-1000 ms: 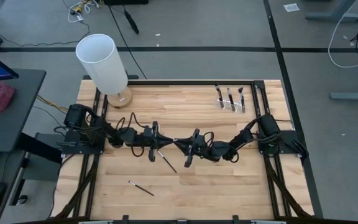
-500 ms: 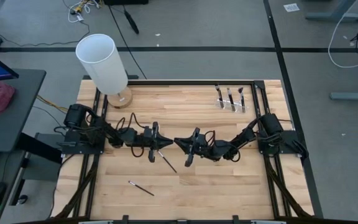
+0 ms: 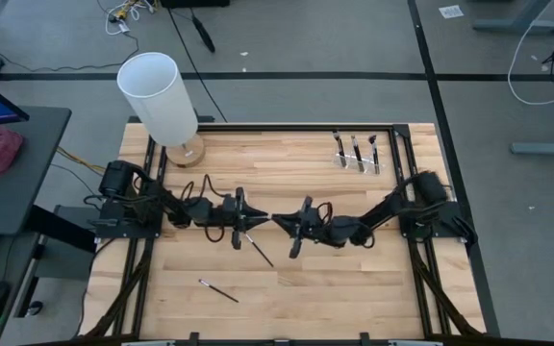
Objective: Put items in baskets/containers
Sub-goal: Put the eyeshadow brush into the transparent organizer
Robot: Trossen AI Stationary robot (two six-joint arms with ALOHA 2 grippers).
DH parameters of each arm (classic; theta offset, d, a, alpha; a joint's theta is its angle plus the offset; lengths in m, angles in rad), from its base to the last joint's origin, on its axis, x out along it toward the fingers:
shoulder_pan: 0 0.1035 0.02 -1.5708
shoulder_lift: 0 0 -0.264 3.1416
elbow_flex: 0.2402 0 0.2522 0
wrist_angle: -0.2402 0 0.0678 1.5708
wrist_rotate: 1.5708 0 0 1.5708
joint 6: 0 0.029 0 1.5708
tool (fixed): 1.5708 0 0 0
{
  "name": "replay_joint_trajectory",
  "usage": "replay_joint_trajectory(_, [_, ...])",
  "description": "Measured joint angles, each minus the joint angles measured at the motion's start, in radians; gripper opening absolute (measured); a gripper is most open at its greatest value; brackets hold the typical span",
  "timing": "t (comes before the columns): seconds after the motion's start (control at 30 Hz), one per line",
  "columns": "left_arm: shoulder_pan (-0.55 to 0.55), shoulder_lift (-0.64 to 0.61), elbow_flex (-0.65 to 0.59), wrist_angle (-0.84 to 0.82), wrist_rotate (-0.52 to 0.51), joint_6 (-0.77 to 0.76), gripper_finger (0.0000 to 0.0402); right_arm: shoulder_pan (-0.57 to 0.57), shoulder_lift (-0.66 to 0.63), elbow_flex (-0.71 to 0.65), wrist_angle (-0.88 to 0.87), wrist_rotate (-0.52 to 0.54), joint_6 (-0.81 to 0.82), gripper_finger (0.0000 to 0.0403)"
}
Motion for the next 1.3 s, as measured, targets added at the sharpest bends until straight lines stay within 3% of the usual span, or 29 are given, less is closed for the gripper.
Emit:
replay_joint_trajectory(0.13, [0.001,0.0,0.0,-0.056,-0.03,-0.002,0.0117,0.004,-0.195,-0.047,-0.301,0.06,0.032,0.0007])
replay_joint_trajectory(0.27, [0.001,0.0,0.0,-0.089,-0.031,-0.022,0.016,0.004,-0.45,-0.04,-0.783,0.133,0.073,0.0007])
replay_joint_trajectory(0.47, [0.0,0.0,0.0,-0.141,-0.03,-0.029,0.0193,-0.058,-0.794,0.123,-1.659,0.232,0.302,0.0006])
replay_joint_trajectory(0.63, [0.0,0.0,0.0,-0.151,-0.029,-0.028,0.0196,-0.226,-0.916,0.27,-2.245,0.22,0.445,0.0006])
replay_joint_trajectory(0.77, [0.0,0.0,0.0,-0.154,-0.033,-0.028,0.0193,-0.428,-0.937,0.283,-2.416,0.15,0.428,0.0006])
replay_joint_trajectory(0.97, [0.0,0.0,0.0,-0.158,-0.034,-0.038,0.0193,-0.716,-0.919,0.283,-2.432,0.037,0.255,0.0007])
replay_joint_trajectory(1.3, [0.0,0.0,0.0,-0.162,-0.034,-0.053,0.0193,-0.937,-0.847,0.283,-2.408,-0.142,0.123,0.0008])
